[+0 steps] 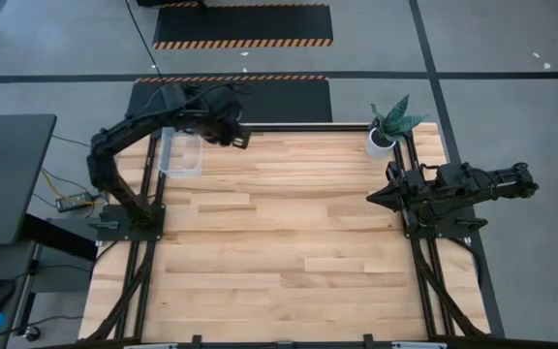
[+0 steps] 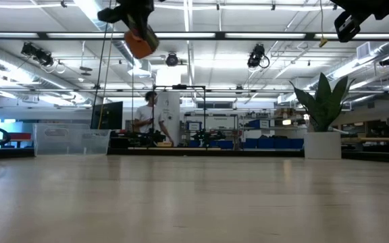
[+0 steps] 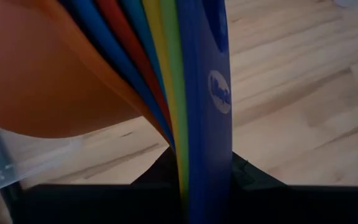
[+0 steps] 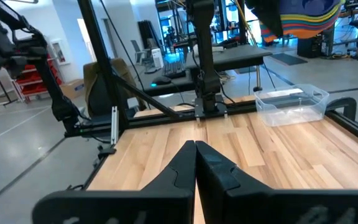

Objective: Nest measuring cups in basket
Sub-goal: Put the measuring cups into the transparent bin

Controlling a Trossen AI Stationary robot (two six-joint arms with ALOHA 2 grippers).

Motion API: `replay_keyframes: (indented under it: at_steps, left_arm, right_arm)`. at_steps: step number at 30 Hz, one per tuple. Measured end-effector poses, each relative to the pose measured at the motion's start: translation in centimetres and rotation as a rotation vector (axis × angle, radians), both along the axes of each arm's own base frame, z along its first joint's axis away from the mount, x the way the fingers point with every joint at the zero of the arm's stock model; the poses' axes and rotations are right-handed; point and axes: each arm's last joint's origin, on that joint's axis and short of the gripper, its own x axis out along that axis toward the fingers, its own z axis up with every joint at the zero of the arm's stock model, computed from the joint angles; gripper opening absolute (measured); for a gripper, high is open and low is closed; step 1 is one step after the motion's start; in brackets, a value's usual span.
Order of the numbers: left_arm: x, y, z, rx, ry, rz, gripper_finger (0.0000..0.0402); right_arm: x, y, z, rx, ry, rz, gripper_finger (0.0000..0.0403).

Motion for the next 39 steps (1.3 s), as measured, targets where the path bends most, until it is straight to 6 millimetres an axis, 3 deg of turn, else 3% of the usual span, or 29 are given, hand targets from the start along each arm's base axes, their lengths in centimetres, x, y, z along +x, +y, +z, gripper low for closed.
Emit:
replay_keyframes:
  at_steps: [10, 17, 21, 31, 39]
  left_arm:
    - [-6.7, -1.7, -2.5, 0.009, -0.146, 0.105, 0.0045]
    - [-11.1, -2.9, -5.6, 0.018, -0.205, 0.154, 0.0045]
    - [-12.8, -3.0, -7.7, 0.003, -0.331, 0.167, 0.0045]
    - [-14.4, -0.9, -14.5, -0.031, -0.509, 0.302, 0.0045]
    - [-15.9, 1.4, -17.1, -0.033, -0.613, 0.382, 0.0045]
  right_arm:
    - [0.0, 0.0, 0.1, -0.001, -0.008, -0.009, 0.0016]
    - [0.0, 0.0, 0.2, 0.001, -0.017, -0.009, 0.0016]
    - [0.0, 0.0, 0.4, 0.005, -0.037, -0.009, 0.0016]
    - [0.0, 0.0, 0.6, 0.009, -0.059, -0.009, 0.0016]
    - [0.0, 0.0, 0.6, 0.009, -0.059, -0.011, 0.0016]
